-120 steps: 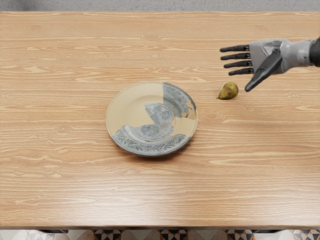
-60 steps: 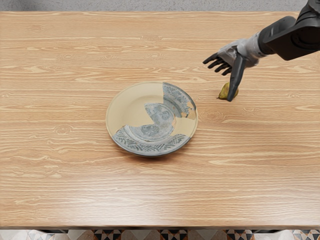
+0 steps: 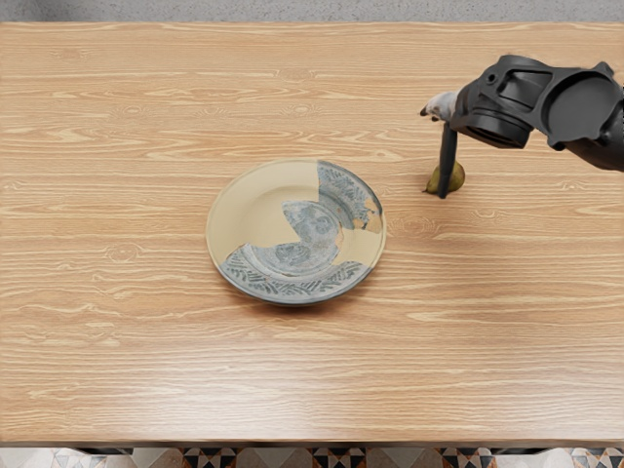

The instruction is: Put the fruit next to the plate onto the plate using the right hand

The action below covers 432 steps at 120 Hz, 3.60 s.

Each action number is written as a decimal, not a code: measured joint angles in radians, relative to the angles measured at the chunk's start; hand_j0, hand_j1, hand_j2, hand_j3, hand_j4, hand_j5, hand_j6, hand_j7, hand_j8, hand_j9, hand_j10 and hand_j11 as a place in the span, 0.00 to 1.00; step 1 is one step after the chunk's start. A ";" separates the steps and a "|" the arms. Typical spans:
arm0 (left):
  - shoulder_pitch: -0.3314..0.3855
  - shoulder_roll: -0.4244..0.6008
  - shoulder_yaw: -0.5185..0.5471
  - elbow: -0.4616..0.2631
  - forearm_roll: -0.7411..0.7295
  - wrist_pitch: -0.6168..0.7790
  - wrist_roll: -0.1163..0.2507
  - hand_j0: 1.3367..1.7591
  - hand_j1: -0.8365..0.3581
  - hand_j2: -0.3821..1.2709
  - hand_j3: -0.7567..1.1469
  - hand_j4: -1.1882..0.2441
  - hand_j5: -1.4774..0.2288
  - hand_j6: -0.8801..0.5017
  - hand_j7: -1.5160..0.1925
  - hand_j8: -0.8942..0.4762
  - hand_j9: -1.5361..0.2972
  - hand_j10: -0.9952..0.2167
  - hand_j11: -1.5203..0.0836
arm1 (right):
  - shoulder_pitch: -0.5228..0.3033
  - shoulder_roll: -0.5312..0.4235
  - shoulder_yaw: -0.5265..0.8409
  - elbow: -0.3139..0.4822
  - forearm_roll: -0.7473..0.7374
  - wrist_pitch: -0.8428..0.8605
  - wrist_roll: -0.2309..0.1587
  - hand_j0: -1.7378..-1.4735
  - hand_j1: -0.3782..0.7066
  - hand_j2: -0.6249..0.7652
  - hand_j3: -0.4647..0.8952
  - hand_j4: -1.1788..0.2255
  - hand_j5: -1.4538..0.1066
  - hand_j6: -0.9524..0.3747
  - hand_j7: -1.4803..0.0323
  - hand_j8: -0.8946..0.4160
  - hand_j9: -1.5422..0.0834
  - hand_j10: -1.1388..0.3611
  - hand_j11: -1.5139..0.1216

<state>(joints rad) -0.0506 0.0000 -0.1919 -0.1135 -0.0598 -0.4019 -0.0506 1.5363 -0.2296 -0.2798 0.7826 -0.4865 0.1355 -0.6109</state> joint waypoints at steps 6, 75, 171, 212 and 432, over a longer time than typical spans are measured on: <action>0.000 0.000 0.000 0.000 0.000 0.000 0.000 0.76 0.98 0.23 0.40 0.82 0.86 0.63 0.88 0.64 0.83 0.81 0.94 | -0.005 0.003 -0.025 -0.002 -0.003 -0.032 0.000 0.30 0.03 0.45 0.34 0.84 0.93 0.72 0.98 0.68 0.95 0.76 0.93; -0.011 0.000 0.000 0.000 0.000 0.000 0.000 0.76 0.98 0.23 0.40 0.82 0.86 0.63 0.88 0.64 0.83 0.81 0.94 | -0.098 0.060 -0.134 -0.048 -0.015 -0.226 0.000 0.30 0.13 0.44 0.34 0.77 0.85 0.64 0.90 0.61 0.87 0.69 0.85; -0.020 0.000 0.000 0.000 0.000 0.000 0.000 0.76 0.98 0.23 0.40 0.82 0.86 0.63 0.88 0.64 0.83 0.81 0.94 | -0.182 0.208 -0.128 -0.304 -0.038 -0.188 0.000 0.30 0.20 0.43 0.34 0.73 0.80 0.60 0.85 0.56 0.83 0.66 0.80; -0.020 0.000 0.000 0.000 0.000 0.000 0.000 0.76 0.98 0.23 0.40 0.82 0.86 0.63 0.88 0.64 0.83 0.81 0.94 | -0.196 0.229 -0.125 -0.355 -0.037 -0.184 0.000 0.30 0.23 0.42 0.34 0.71 0.78 0.57 0.82 0.54 0.80 0.63 0.78; -0.020 0.000 0.000 0.000 0.000 0.000 0.000 0.76 0.98 0.23 0.40 0.82 0.86 0.63 0.88 0.64 0.83 0.81 0.94 | -0.178 0.230 -0.115 -0.358 -0.036 -0.127 0.000 0.30 0.40 0.40 0.34 0.60 0.65 0.46 0.69 0.42 0.68 0.53 0.66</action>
<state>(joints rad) -0.0706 0.0000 -0.1917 -0.1135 -0.0598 -0.4019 -0.0506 1.3579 0.0000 -0.3948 0.4249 -0.5221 0.0085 -0.6109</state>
